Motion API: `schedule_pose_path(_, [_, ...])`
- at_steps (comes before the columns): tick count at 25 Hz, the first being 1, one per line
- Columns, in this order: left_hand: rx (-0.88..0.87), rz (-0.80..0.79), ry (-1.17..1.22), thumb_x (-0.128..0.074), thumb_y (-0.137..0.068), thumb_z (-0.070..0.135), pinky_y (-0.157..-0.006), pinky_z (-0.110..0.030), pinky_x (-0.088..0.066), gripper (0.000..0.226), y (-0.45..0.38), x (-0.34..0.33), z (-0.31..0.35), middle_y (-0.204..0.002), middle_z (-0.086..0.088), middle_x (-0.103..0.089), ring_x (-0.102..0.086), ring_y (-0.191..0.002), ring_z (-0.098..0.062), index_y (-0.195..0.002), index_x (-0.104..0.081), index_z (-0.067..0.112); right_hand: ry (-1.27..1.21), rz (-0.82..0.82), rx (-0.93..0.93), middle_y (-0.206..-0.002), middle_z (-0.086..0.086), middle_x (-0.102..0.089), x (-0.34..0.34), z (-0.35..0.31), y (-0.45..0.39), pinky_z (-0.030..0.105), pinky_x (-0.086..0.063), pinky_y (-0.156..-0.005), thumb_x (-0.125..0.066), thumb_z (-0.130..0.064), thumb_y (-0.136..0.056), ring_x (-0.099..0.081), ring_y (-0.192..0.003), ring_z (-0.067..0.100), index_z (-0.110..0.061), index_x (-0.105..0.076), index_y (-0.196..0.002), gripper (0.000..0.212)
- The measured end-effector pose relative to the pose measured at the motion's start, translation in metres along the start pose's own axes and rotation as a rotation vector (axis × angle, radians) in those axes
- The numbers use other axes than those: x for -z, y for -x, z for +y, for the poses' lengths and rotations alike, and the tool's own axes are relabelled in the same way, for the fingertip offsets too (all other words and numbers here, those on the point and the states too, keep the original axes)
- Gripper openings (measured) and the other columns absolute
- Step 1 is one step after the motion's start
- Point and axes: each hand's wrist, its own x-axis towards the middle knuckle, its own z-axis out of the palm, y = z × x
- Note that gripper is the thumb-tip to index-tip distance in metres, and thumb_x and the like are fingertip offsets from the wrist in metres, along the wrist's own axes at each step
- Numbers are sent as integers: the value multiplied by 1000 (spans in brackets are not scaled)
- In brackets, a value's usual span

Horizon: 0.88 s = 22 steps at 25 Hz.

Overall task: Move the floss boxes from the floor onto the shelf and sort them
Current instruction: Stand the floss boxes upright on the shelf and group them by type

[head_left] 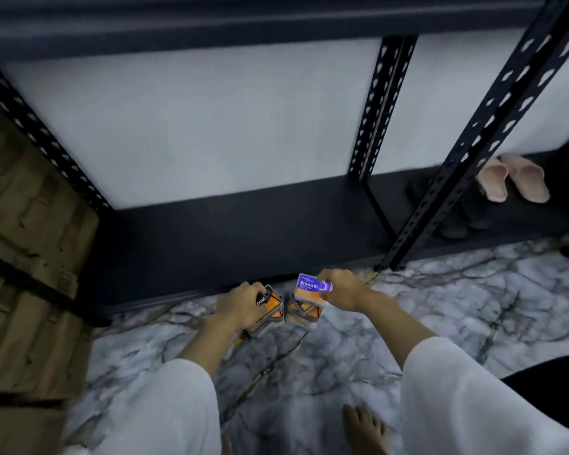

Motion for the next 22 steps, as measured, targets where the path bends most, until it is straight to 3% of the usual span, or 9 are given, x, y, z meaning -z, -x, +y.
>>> schedule_pose_path(4, [-12, 32, -24, -58, -89, 41, -98, -44, -43, 53, -33, -29, -18, -136, -6, -40, -45, -123, -31, -138, -40, 28, -44, 14, 5, -126, 6, -53, -40, 14, -35, 42, -40, -100, -63, -35, -83, -44, -123, 30, -21, -52, -126, 47])
schedule_pose_path(9, [-25, -25, -127, -63, -85, 46, -108, -46, -33, 78, -60, -52, -33, -154, -5, -21, -28, -138, -33, -149, -19, 41, 91, 49, 15, -154, 8, -19, -63, 20, -57, 45, -14, -114, -62, -45, -85, -14, -141, 32, -34, -20, -148, 77])
schedule_pose_path(14, [-82, 120, -168, -57, -89, 47, -99, -44, -40, 70, -71, -69, -38, -141, -2, -41, -42, -124, -31, -147, -20, 42, 32, 82, 28, -146, 7, -32, -73, 26, -67, 40, -31, -108, -62, -32, -88, -30, -129, 29, -37, -23, -147, 71])
schedule_pose_path(18, [-77, 140, -105, -57, -89, 47, -93, -43, -45, 66, -64, -59, -37, -140, 1, -39, -43, -122, -28, -146, -24, 42, 5, 110, 23, -140, 5, -38, -61, 19, -59, 38, -36, -104, -61, -37, -89, -34, -124, 28, -39, -25, -146, 68])
schedule_pose_path(22, [-100, 158, -65, -63, -88, 31, -95, -45, -45, 72, -43, -20, -28, -141, 1, -37, -40, -121, -29, -147, -23, 42, -3, 125, 74, -137, 4, -39, -26, 1, -35, 37, -36, -103, -62, -34, -89, -34, -121, 26, -40, -23, -146, 69])
